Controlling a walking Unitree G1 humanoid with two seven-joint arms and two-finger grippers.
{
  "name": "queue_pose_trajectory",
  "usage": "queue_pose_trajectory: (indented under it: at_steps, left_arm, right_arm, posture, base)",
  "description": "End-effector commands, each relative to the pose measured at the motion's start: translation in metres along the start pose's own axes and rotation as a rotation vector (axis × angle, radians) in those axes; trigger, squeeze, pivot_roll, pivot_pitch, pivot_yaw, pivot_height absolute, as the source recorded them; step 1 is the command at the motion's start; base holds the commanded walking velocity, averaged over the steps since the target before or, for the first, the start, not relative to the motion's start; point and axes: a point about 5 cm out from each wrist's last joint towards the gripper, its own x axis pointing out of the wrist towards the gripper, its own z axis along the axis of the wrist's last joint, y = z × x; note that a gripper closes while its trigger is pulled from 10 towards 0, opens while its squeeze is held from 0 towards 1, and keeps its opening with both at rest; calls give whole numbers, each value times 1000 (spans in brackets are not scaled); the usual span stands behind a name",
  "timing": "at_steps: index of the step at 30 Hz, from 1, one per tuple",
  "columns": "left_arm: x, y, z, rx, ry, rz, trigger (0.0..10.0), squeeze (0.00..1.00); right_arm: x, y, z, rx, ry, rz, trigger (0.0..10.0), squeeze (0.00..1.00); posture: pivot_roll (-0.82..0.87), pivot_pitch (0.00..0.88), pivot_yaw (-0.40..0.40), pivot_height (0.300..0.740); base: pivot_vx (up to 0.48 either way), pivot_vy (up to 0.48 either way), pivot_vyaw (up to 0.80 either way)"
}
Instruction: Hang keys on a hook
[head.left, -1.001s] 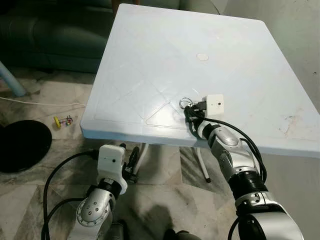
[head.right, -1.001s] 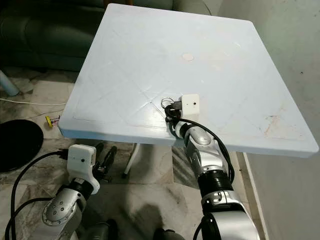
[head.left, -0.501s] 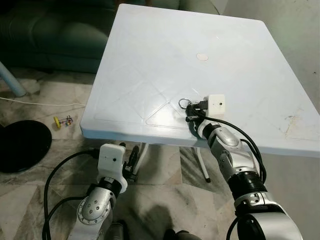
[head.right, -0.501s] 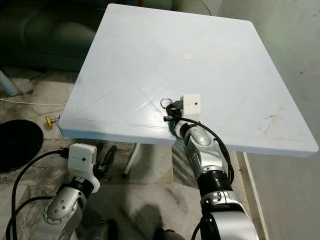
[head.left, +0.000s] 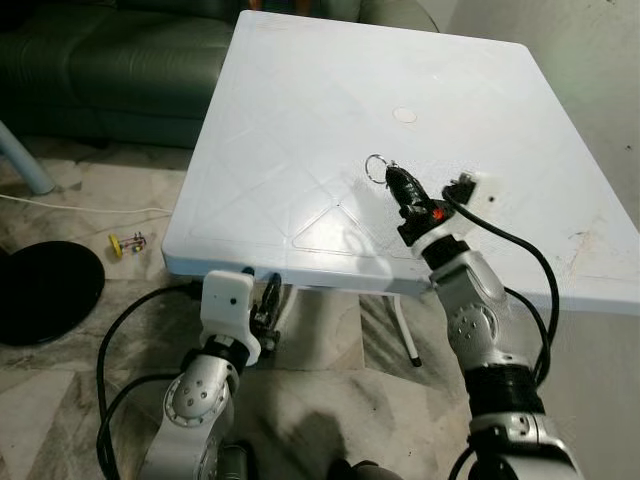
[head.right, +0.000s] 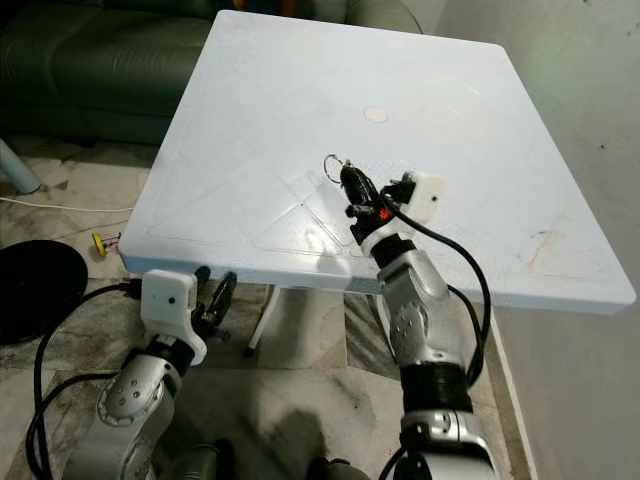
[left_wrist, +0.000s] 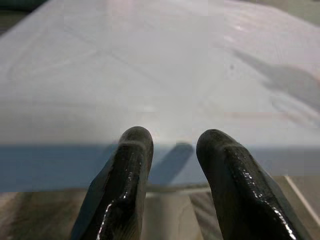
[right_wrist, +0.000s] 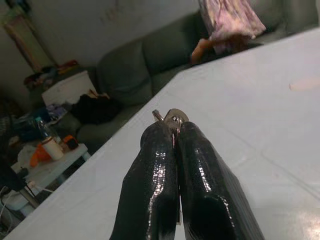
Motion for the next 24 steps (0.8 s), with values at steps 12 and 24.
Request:
queue_pose_trajectory:
  at_steps: [12,24]
  left_arm:
    - [16,14,15,-92,-103,11,10000,0]
    - [22,31,27,-96,-188,15,10000,0]
  right_arm:
    - [-33,10,18,-303,-86,-22,10000,0]
    - [-65,5,24,-363,-86,-138,10000,0]
  posture:
    - [180,98,-102,736]
    - [152,67,-85,736]
  base:
    - [0,0,0]
    - [0,0,0]
